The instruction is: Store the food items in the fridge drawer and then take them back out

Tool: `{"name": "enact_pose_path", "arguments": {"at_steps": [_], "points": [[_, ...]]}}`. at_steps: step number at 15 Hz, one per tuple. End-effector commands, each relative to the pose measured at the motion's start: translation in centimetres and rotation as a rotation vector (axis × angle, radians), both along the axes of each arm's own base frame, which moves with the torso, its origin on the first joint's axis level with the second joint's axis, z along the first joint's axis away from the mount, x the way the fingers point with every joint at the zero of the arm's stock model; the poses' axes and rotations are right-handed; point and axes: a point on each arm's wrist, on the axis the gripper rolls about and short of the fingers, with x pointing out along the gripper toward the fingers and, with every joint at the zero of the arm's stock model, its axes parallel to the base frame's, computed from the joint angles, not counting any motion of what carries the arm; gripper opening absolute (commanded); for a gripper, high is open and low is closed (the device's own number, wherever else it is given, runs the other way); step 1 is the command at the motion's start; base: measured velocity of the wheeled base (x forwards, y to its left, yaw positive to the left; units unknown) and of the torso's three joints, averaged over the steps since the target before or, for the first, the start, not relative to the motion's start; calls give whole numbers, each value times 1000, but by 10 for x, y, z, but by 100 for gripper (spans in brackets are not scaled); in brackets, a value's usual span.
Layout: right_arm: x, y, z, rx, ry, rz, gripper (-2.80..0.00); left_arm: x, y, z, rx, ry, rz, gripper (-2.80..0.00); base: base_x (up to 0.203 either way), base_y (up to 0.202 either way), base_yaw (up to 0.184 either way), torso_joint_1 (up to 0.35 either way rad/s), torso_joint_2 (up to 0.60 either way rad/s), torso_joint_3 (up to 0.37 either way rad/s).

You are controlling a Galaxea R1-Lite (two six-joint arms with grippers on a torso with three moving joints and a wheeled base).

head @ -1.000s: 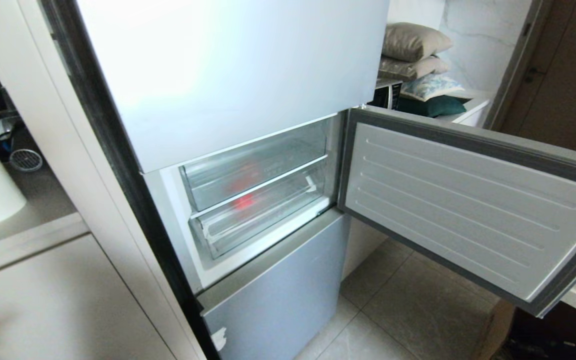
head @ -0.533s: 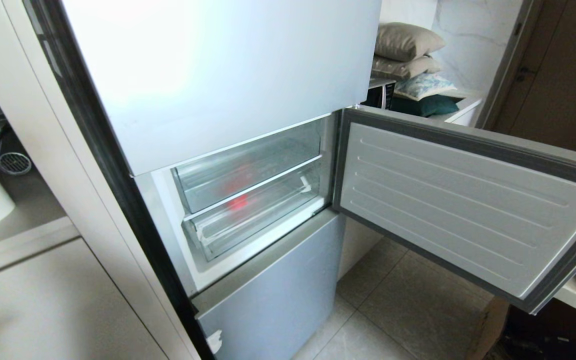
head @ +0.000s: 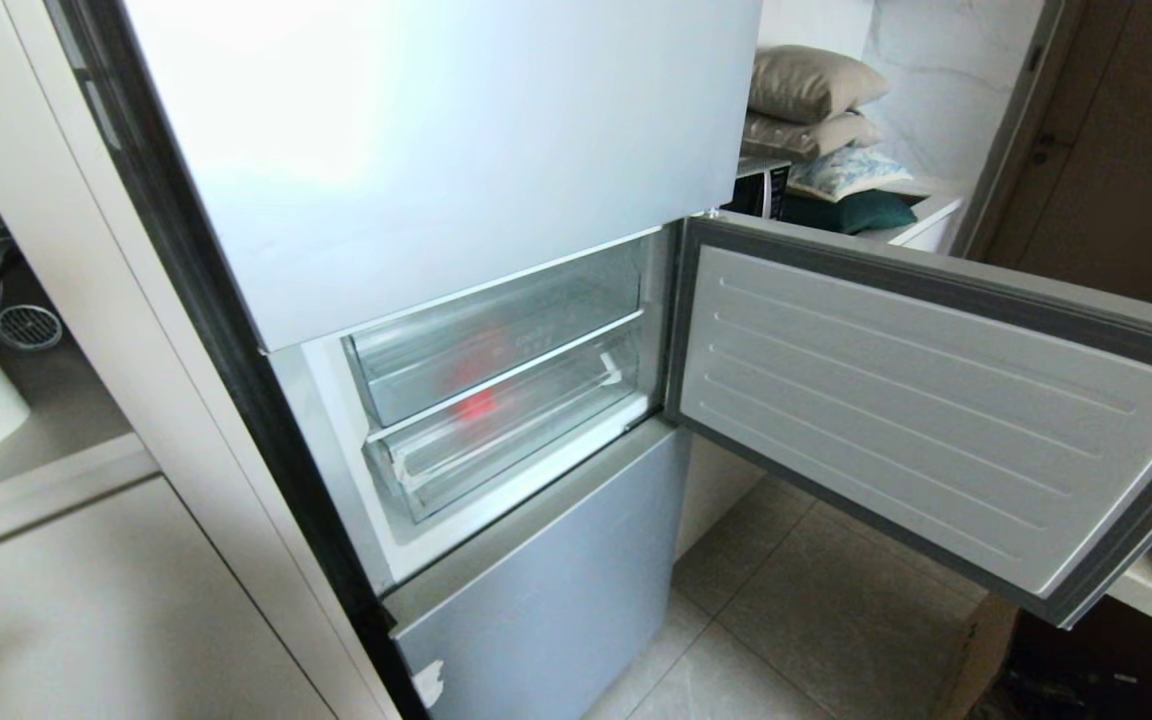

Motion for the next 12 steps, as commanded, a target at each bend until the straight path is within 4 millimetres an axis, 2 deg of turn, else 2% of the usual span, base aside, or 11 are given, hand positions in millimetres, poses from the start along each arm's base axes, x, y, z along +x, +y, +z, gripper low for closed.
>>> {"name": "enact_pose_path", "arguments": {"at_steps": [1, 3, 5, 6, 8, 12], "points": [[17, -1, 37, 207, 28, -35, -280, 0, 0, 0, 0, 0, 0, -280, 0, 0, 0, 0, 0, 0], [48, -3, 61, 481, 62, -127, -280, 0, 0, 0, 0, 0, 0, -280, 0, 0, 0, 0, 0, 0], [85, -15, 67, 665, 84, -234, -280, 0, 0, 0, 0, 0, 0, -280, 0, 0, 0, 0, 0, 0], [103, -28, 68, 730, 58, -300, -280, 0, 0, 0, 0, 0, 0, -280, 0, 0, 0, 0, 0, 0], [128, -60, 69, 800, -7, -364, -280, 0, 0, 0, 0, 0, 0, -280, 0, 0, 0, 0, 0, 0], [172, -117, 55, 894, -44, -345, -280, 0, 0, 0, 0, 0, 0, -280, 0, 0, 0, 0, 0, 0]]}}
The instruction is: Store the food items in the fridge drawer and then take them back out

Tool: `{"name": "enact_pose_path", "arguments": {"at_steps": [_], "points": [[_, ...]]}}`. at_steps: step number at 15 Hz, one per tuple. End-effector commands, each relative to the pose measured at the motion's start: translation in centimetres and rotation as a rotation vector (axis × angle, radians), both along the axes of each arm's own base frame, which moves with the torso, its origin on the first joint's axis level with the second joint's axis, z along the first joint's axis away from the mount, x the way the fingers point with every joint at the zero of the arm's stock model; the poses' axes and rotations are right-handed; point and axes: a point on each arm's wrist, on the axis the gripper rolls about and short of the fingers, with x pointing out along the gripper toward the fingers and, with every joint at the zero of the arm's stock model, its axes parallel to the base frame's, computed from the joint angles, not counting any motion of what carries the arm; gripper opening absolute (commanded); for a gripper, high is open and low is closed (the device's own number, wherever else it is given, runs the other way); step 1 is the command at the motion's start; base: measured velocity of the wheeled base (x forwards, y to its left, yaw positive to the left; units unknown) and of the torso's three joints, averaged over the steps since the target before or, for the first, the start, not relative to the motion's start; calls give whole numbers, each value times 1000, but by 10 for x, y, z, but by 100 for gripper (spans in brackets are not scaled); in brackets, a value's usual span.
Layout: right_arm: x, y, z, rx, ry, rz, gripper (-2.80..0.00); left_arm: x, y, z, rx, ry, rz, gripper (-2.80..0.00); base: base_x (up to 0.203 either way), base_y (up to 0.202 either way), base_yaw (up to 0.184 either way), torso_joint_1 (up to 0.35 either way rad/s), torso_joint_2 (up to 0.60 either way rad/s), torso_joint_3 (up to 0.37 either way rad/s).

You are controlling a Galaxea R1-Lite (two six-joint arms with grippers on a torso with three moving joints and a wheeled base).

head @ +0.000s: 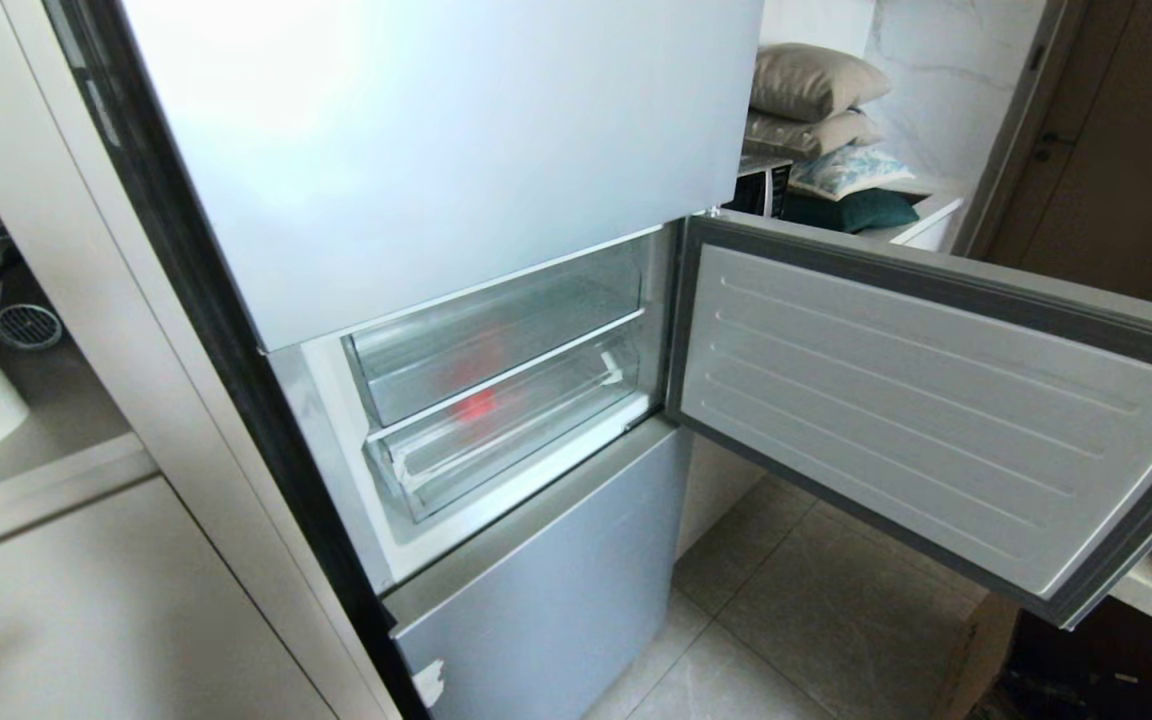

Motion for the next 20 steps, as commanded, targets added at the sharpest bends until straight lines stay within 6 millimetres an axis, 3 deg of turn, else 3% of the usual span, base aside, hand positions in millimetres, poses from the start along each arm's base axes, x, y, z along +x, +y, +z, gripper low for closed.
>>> {"name": "enact_pose_path", "arguments": {"at_steps": [1, 7, 13, 16, 20], "points": [[33, -39, -25, 90, 57, -22, -280, 0, 0, 0, 0, 0, 0, -280, 0, 0, 0, 0, 0, 0], [76, -114, -40, 128, 16, -43, -280, 0, 0, 0, 0, 0, 0, -280, 0, 0, 0, 0, 0, 0], [105, -168, -60, 220, 2, 127, -280, 0, 0, 0, 0, 0, 0, -280, 0, 0, 0, 0, 0, 0], [118, -180, -62, 315, -32, 364, -280, 0, 0, 0, 0, 0, 0, -280, 0, 0, 0, 0, 0, 0], [120, -174, -69, 417, -12, 624, -280, 0, 0, 0, 0, 0, 0, -280, 0, 0, 0, 0, 0, 0]]}}
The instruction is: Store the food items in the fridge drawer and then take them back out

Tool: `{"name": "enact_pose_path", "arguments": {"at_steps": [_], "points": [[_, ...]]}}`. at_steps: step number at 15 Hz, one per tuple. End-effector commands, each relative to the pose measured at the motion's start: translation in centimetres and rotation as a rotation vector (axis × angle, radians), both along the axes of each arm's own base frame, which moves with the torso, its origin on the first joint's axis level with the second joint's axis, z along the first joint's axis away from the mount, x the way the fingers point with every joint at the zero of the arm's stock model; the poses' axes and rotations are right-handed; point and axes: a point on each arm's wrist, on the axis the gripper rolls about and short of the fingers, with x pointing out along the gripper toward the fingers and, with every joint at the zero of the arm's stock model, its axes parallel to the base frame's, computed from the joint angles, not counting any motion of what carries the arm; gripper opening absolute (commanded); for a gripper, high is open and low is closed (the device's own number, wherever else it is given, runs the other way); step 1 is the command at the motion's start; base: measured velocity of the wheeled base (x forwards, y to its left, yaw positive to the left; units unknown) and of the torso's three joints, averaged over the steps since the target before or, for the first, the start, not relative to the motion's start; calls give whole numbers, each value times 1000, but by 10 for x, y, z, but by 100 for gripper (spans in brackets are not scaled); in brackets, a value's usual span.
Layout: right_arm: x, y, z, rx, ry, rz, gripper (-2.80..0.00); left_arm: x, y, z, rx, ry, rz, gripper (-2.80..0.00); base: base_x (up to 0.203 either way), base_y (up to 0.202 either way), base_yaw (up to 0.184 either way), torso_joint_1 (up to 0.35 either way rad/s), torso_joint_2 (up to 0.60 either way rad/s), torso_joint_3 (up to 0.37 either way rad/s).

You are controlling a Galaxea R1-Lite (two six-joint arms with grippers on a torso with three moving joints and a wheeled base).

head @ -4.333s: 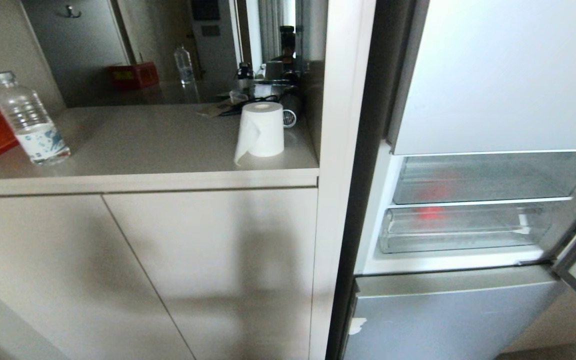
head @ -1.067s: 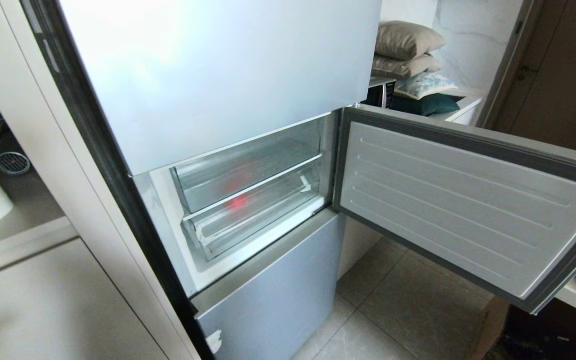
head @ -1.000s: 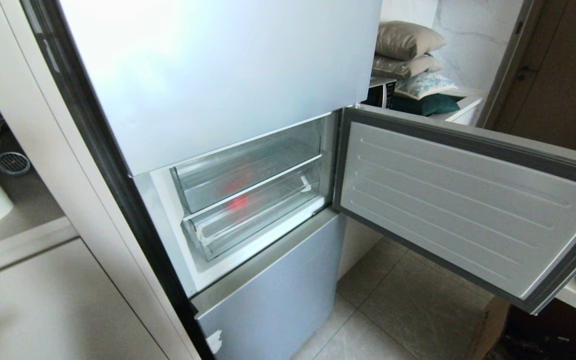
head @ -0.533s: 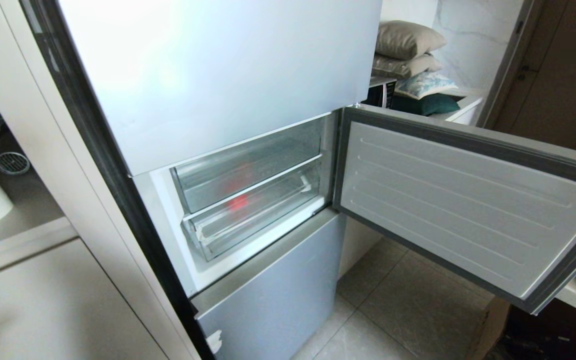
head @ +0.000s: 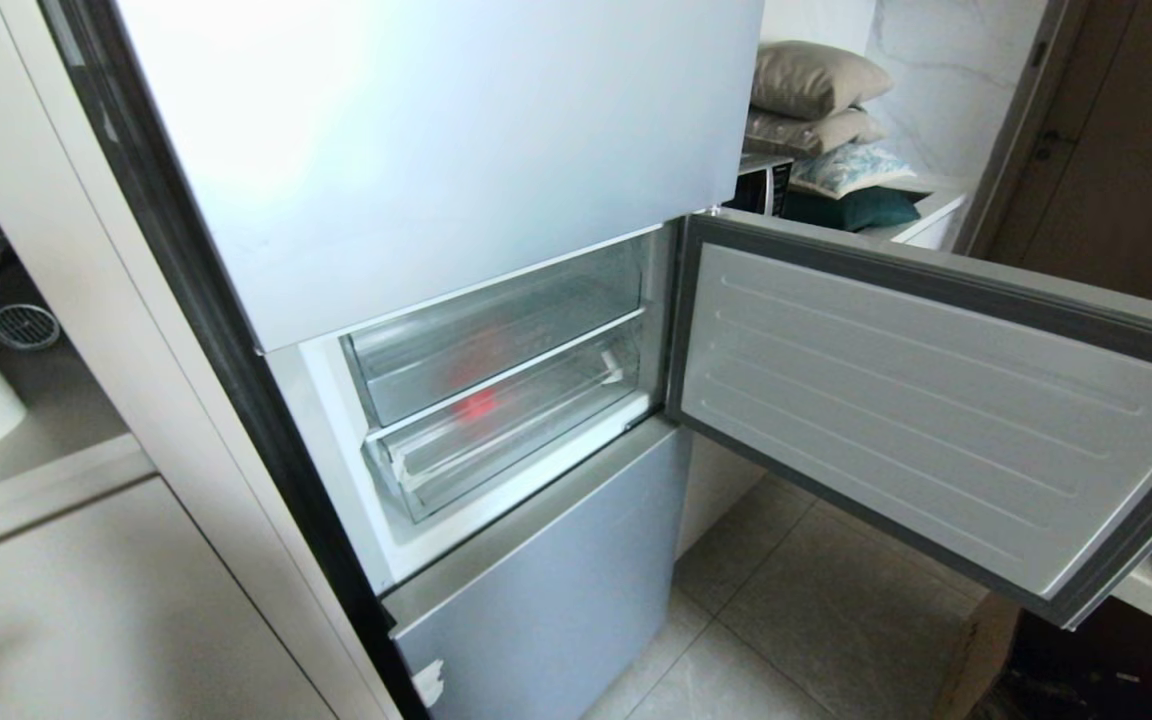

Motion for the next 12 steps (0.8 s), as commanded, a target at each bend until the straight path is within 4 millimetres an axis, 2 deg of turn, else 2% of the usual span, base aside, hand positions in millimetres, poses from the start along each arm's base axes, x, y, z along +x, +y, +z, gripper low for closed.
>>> {"name": "enact_pose_path", "arguments": {"at_steps": [1, 4, 7, 9, 12], "points": [[0, 3, -4, 38, 6, 65, -280, 0, 0, 0, 0, 0, 0, -280, 0, 0, 0, 0, 0, 0], [-13, 19, -3, 58, 15, 102, -280, 0, 0, 0, 0, 0, 0, -280, 0, 0, 0, 0, 0, 0], [-34, 46, 6, 47, 9, 119, -280, 0, 0, 0, 0, 0, 0, -280, 0, 0, 0, 0, 0, 0], [-55, 65, 28, -42, -50, 102, -280, 0, 0, 0, 0, 0, 0, -280, 0, 0, 0, 0, 0, 0], [-96, 103, 85, -239, -230, 45, -280, 0, 0, 0, 0, 0, 0, -280, 0, 0, 0, 0, 0, 0]]}}
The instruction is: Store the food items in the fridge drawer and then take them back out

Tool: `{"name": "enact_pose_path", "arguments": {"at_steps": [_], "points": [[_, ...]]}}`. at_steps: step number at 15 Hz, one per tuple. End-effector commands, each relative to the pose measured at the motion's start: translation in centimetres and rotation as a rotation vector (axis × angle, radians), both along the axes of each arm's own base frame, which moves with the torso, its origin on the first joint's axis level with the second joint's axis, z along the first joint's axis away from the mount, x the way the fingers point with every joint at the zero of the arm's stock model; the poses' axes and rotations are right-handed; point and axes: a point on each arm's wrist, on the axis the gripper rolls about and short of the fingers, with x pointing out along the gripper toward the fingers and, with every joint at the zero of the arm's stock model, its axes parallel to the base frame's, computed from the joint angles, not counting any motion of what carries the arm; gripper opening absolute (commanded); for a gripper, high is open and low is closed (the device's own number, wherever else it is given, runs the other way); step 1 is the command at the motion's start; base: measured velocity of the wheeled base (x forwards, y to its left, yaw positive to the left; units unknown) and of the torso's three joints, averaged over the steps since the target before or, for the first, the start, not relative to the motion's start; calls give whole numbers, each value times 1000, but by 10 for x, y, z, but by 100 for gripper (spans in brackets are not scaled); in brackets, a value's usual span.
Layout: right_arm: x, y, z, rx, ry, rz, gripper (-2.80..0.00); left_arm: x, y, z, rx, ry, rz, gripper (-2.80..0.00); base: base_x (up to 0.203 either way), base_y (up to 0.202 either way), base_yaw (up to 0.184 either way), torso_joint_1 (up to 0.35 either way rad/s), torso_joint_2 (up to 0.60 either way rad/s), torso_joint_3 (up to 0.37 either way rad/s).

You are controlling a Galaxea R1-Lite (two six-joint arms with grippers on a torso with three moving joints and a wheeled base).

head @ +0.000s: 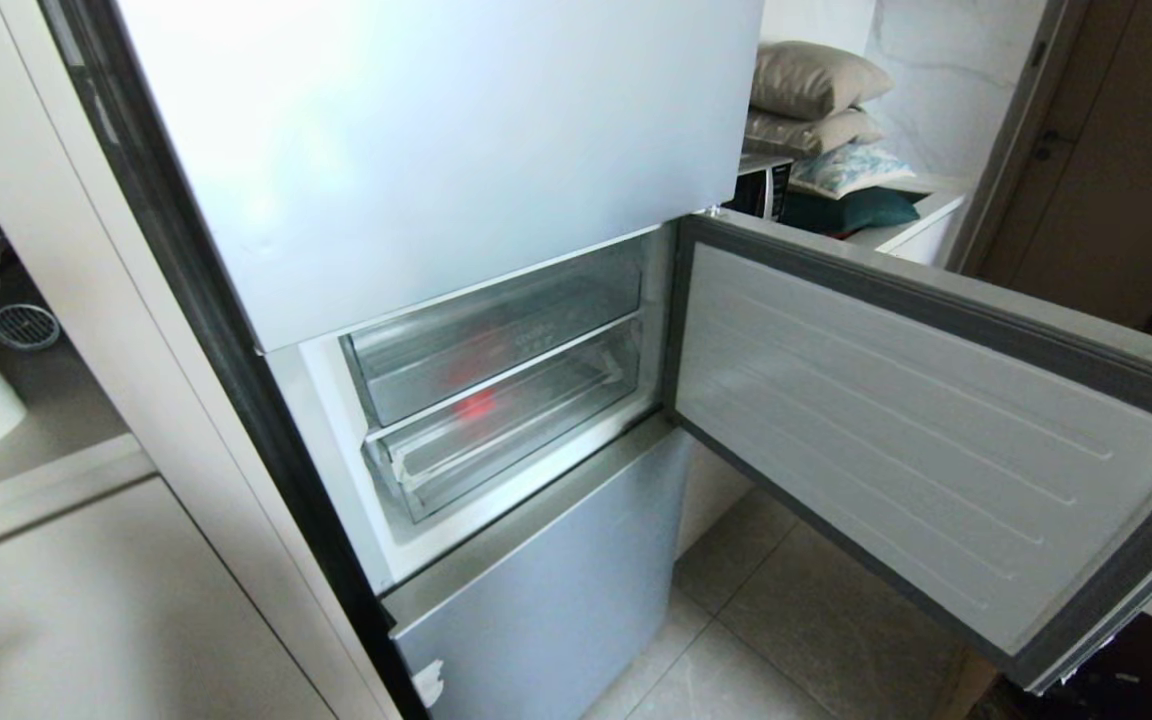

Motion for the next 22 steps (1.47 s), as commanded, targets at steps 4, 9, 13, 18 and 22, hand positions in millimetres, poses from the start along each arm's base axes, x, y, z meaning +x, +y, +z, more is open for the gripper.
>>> {"name": "enact_pose_path", "arguments": {"at_steps": [4, 9, 13, 18, 22], "points": [[-39, 38, 55, -109, -268, -201, -280, 0, 0, 0, 0, 0, 0, -280, 0, 0, 0, 0, 0, 0], [21, 8, -10, -101, 95, -565, -280, 0, 0, 0, 0, 0, 0, -280, 0, 0, 0, 0, 0, 0], [74, 48, -38, -107, 204, -345, -280, 0, 0, 0, 0, 0, 0, -280, 0, 0, 0, 0, 0, 0], [147, 122, -70, -252, 290, -135, -280, 0, 0, 0, 0, 0, 0, -280, 0, 0, 0, 0, 0, 0], [181, 174, -80, -383, 251, -41, -280, 0, 0, 0, 0, 0, 0, -280, 0, 0, 0, 0, 0, 0]]}}
